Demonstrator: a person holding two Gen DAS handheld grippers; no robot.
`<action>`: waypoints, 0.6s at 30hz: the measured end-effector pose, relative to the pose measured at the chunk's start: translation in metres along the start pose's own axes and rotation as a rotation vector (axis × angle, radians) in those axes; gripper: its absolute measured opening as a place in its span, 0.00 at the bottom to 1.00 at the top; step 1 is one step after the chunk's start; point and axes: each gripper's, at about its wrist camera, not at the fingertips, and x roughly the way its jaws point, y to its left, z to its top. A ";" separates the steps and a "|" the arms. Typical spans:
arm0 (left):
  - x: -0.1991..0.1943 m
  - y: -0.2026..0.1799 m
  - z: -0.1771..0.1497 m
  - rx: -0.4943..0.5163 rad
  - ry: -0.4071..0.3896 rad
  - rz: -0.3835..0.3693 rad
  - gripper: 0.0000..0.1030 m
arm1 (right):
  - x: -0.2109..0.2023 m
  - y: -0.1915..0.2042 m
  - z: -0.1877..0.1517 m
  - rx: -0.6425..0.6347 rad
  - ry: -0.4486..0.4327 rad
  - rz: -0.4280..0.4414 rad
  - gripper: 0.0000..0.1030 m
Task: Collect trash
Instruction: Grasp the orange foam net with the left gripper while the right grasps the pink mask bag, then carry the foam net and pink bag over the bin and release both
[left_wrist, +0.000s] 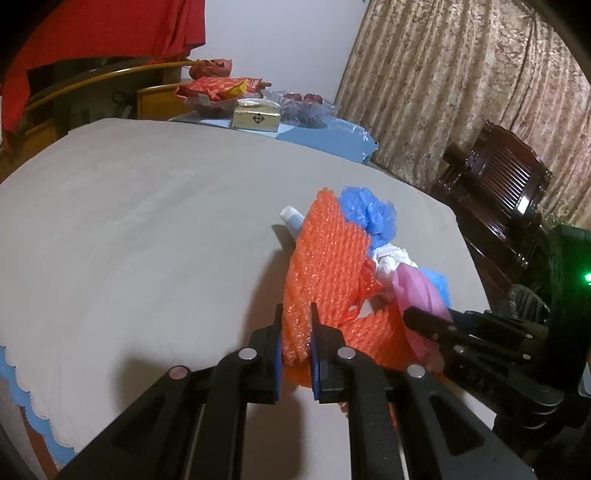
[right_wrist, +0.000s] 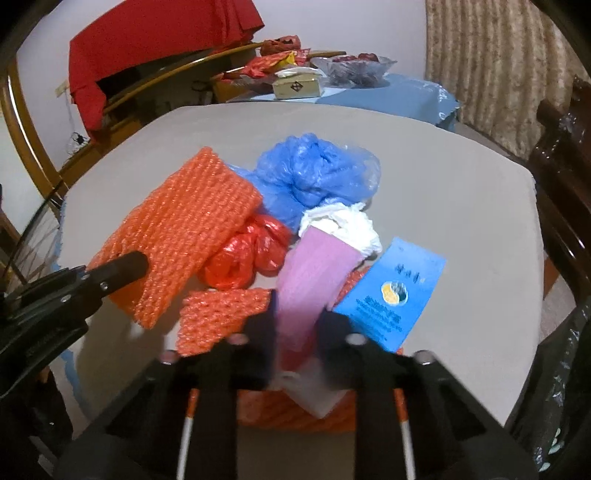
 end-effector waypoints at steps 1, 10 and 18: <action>-0.002 -0.001 0.001 0.000 -0.004 -0.001 0.11 | -0.003 0.000 0.001 0.004 -0.006 0.008 0.13; -0.024 -0.017 0.010 0.009 -0.046 -0.016 0.11 | -0.050 -0.004 0.014 0.031 -0.094 0.039 0.12; -0.043 -0.046 0.020 0.040 -0.067 -0.046 0.11 | -0.099 -0.013 0.019 0.056 -0.158 0.039 0.12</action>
